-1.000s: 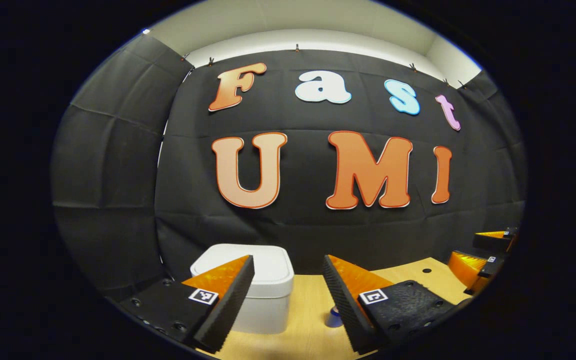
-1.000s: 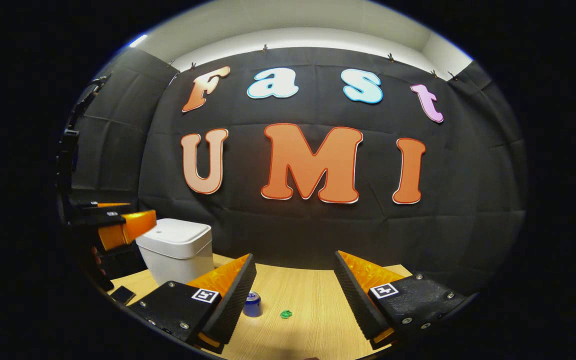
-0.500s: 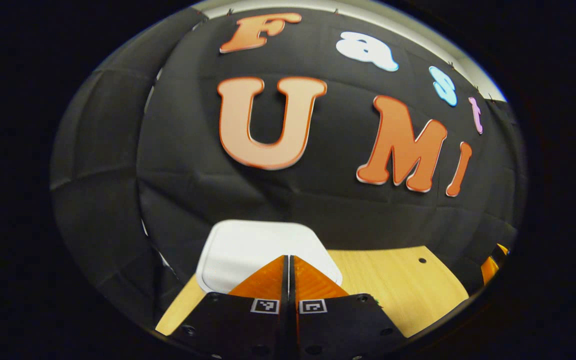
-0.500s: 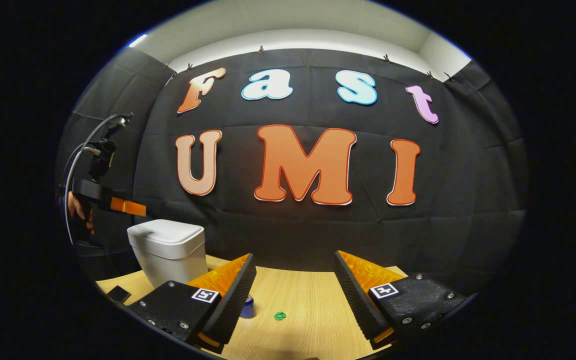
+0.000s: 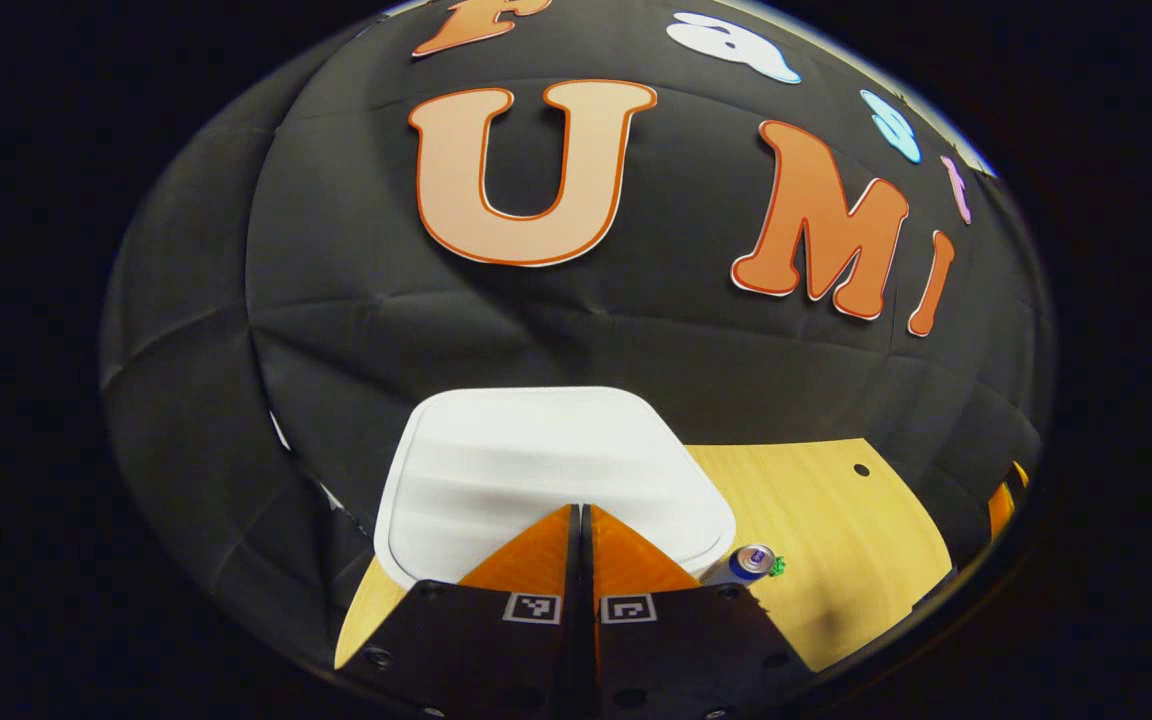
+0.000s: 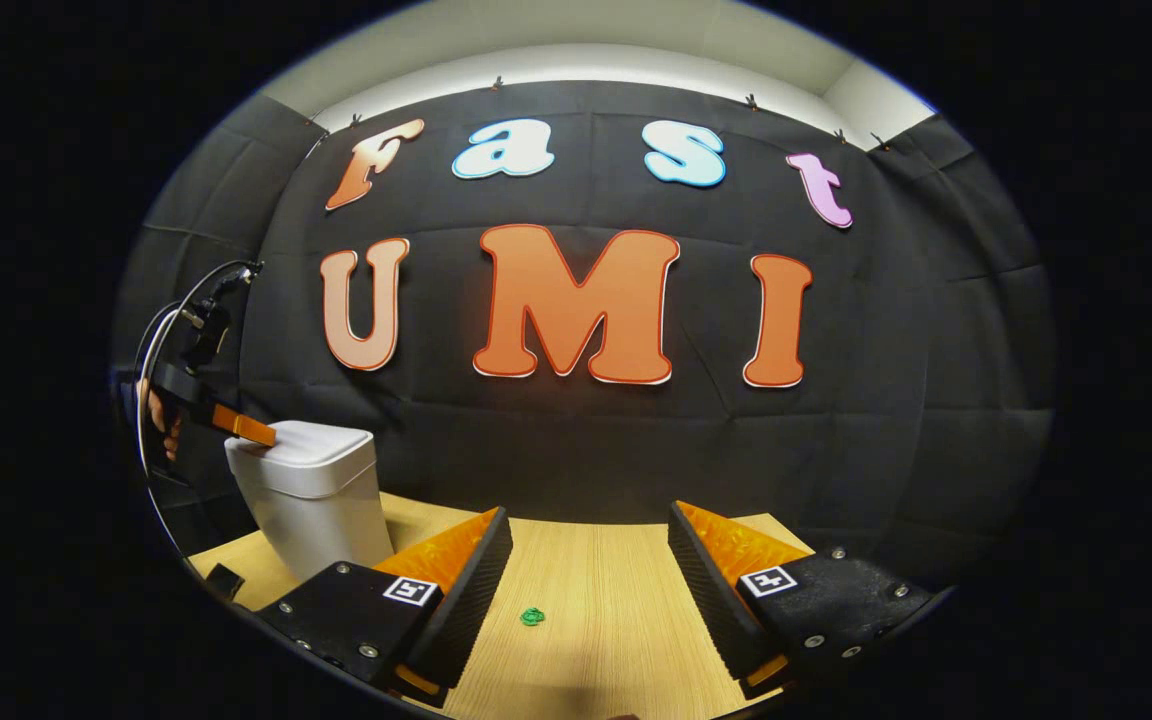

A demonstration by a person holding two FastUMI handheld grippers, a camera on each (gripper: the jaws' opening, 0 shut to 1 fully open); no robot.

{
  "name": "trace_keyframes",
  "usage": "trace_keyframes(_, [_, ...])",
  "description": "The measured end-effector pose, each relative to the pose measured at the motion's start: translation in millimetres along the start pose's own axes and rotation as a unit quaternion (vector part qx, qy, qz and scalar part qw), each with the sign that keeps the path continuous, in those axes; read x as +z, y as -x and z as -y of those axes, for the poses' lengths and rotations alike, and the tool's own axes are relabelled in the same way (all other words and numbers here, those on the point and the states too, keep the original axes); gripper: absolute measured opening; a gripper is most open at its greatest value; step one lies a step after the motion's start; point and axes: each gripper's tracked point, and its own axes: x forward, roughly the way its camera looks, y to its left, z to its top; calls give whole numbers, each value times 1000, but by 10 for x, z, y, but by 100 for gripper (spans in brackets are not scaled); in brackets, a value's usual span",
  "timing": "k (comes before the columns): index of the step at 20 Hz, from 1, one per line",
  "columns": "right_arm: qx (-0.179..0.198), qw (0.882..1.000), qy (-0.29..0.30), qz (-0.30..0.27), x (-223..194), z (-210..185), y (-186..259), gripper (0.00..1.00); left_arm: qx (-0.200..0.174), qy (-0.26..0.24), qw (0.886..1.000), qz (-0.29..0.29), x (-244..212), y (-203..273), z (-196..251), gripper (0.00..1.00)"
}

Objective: Press the lid of the desktop garbage bin to open it, pick up the crumpled paper on the desktop and throw it into the bin, then pick up the pop can on the desktop and drop it into the bin, and finally close the garbage bin lid.

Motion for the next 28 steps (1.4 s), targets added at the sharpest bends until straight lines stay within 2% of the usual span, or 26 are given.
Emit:
trace_keyframes(4, [10,1000,1,-7,-40,-55,-20,94,-11,59,998,-10,-27,-10,-40,0])
trace_keyframes(5, [12,1000,-2,-6,-26,-70,-20,94,-10,56,998,-4,-14,5,-38,0])
trace_keyframes(7, [20,1000,-9,-6,-11,-113,-30,94,25,24,999,19,48,119,-81,0])
trace_keyframes(10, [22,1000,-12,-10,-42,-112,-24,94,51,-37,989,134,493,486,63,1])
trace_keyframes(13, [25,1000,-13,-11,-32,-148,-10,94,43,-69,976,204,697,944,523,17])
trace_keyframes(15, [28,999,-11,-17,-55,-164,-13,94,28,-68,973,218,609,1117,815,36])
trace_keyframes(16, [31,999,-12,-18,-53,-184,3,94,20,-61,972,226,532,1199,942,40])
trace_keyframes(18, [37,999,-15,-14,-17,-199,27,94,4,-54,969,242,437,1380,1215,40])
trace_keyframes(20, [33,999,-11,-3,40,-178,30,94,-11,-56,967,250,363,1498,1440,59])
trace_keyframes(22, [34,999,-7,2,71,-182,34,94,-24,-61,965,254,295,1573,1634,67])
trace_keyframes(24, [39,999,-10,0,56,-211,39,94,-37,-56,964,256,223,1608,1791,84])
trace_keyframes(25, [42,999,-10,-1,46,-215,40,94,-41,-55,965,253,194,1618,1858,89])
trace_keyframes(26, [43,999,-10,0,55,-201,57,94,-40,-57,965,253,146,1625,1903,99])
trace_keyframes(27, [46,999,-12,3,70,-214,77,94,-40,-59,965,253,134,1638,1944,97])
trace_keyframes(28, [46,999,-13,6,86,-217,77,94,-39,-54,965,252,94,1646,1989,99])
